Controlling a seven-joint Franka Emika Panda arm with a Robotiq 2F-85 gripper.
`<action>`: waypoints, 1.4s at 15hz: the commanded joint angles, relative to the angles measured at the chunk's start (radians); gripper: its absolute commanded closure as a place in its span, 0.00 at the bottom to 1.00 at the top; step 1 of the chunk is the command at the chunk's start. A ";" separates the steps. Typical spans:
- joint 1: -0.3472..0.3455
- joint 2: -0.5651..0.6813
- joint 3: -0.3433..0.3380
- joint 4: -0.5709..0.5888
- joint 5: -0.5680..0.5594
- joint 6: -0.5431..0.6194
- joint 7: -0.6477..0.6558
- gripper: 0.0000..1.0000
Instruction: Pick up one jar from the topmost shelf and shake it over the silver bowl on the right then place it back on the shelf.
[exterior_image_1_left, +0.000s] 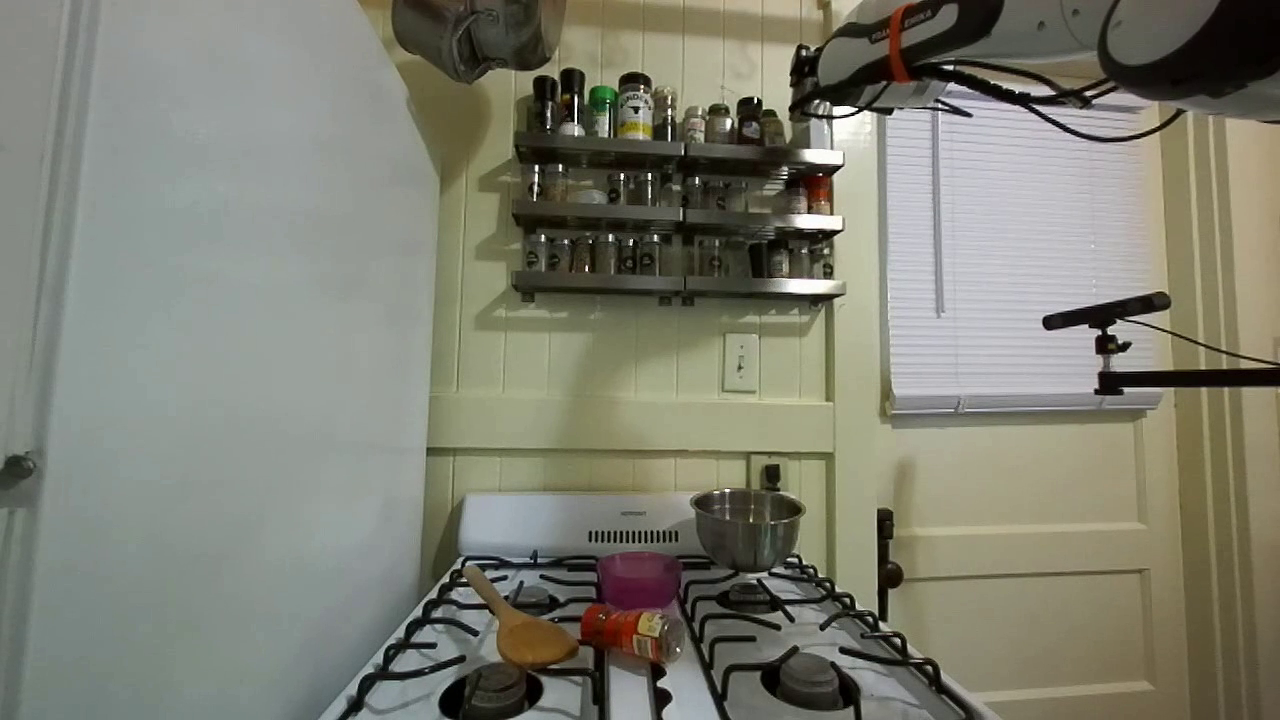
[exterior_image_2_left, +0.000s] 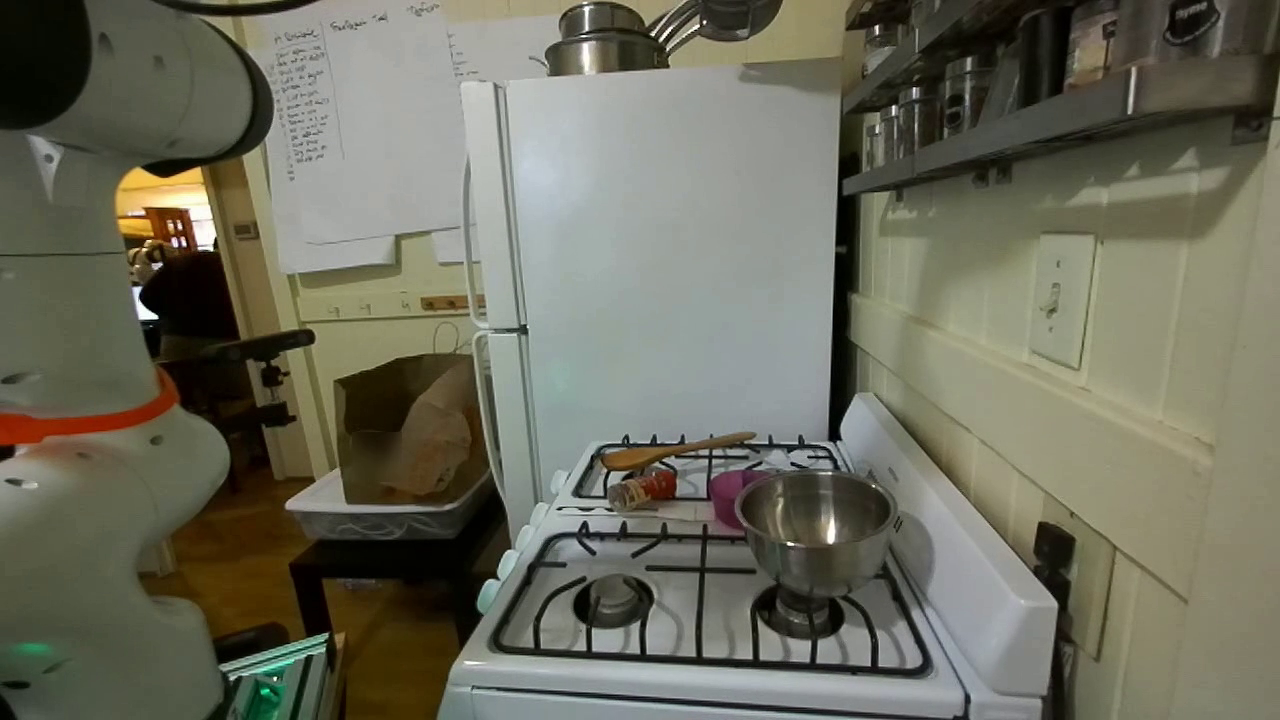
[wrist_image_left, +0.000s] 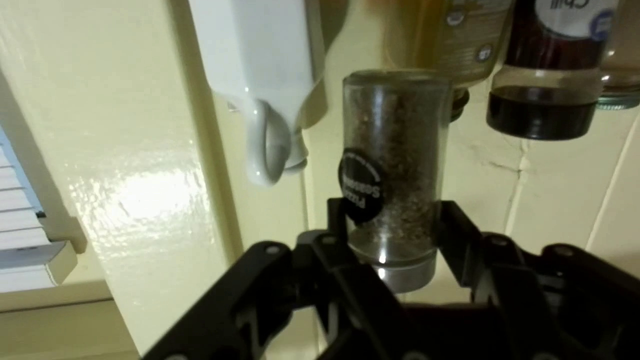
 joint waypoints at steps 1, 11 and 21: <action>0.007 -0.089 -0.008 -0.037 -0.075 -0.064 0.021 0.77; 0.239 -0.447 -0.003 -0.318 0.487 -0.427 -0.298 0.77; 0.361 -0.514 -0.091 -0.395 0.572 -0.549 -0.347 0.52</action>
